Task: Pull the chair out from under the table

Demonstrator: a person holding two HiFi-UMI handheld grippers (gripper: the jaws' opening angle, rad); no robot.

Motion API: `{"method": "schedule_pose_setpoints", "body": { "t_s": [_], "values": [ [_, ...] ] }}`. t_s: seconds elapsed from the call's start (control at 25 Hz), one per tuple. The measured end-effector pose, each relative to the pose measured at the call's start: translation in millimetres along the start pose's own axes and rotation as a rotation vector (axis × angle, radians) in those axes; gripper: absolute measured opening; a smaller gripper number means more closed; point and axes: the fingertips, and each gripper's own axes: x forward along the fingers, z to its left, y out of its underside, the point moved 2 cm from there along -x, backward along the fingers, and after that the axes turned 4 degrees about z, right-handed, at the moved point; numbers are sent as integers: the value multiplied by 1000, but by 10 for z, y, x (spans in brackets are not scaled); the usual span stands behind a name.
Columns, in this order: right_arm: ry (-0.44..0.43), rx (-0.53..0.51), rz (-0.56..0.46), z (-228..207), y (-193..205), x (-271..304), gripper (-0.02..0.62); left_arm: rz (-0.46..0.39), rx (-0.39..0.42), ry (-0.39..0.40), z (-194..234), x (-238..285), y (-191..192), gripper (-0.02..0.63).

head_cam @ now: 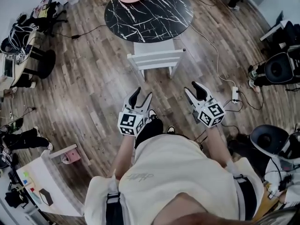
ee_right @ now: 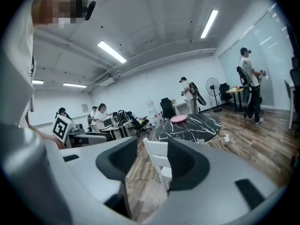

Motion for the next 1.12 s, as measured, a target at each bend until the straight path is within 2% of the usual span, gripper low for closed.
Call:
{"method": "schedule_pose_setpoints", "body": {
  "t_s": [0.2, 0.44, 0.76, 1.0, 1.12],
  "values": [
    [29, -107, 5, 47, -365, 398, 195, -10, -15, 32, 416, 236, -193, 236],
    [69, -100, 80, 6, -237, 713, 195, 7, -4, 97, 731, 541, -255, 236],
    [109, -79, 53, -245, -410, 900, 195, 34, -10, 77, 1042, 787, -305, 236],
    [71, -64, 45, -556, -473, 1291, 193, 57, 31, 55, 1192, 1070, -413, 236],
    [36, -88, 44, -744, -568, 1551, 192, 83, 59, 34, 1326, 1255, -501, 236]
  ]
}}
